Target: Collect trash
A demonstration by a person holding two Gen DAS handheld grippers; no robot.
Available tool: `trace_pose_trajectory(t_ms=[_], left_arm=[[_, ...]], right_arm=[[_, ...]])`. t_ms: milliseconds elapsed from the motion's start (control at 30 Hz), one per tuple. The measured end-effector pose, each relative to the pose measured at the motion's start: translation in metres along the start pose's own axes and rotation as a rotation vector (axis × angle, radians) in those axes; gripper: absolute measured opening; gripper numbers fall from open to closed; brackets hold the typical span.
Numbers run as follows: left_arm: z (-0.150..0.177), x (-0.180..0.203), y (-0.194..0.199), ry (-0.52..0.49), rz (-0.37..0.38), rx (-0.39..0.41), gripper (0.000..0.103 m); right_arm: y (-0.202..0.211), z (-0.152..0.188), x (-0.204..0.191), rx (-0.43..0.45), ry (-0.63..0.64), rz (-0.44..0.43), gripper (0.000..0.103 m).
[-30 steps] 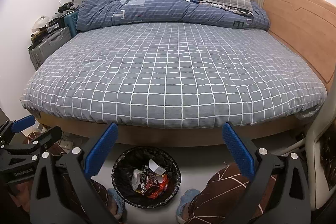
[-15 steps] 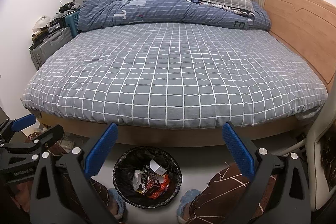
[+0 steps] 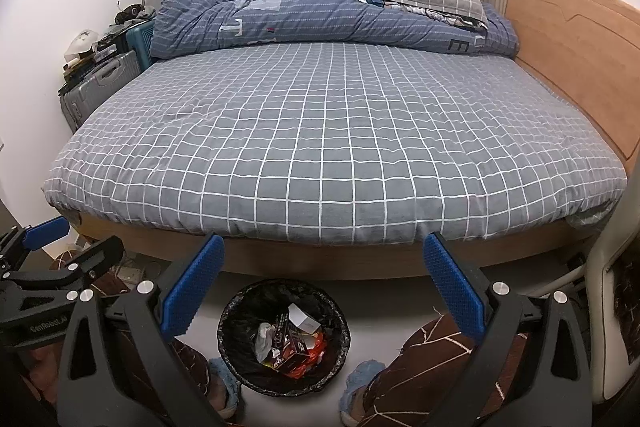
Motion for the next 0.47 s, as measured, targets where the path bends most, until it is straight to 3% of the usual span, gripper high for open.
trace_pose_trajectory(t_ms=[467], left_arm=[[0.0011, -0.0064, 0.0013, 0.016, -0.013, 0.004, 0.097]], right_arm=[[-0.0004, 0.0013, -0.0025, -0.001, 0.002, -0.006, 0.096]])
Point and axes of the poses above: each gripper's, at about its wrist camera, not at the fingertips, and y roughly against the way its jaws point, x to its right, z to its underside, the point moved 8 cm from there along -y, roughly the way its jaws point, and after that the axes turned 6 degrees about -x, right-handed, at the moved point
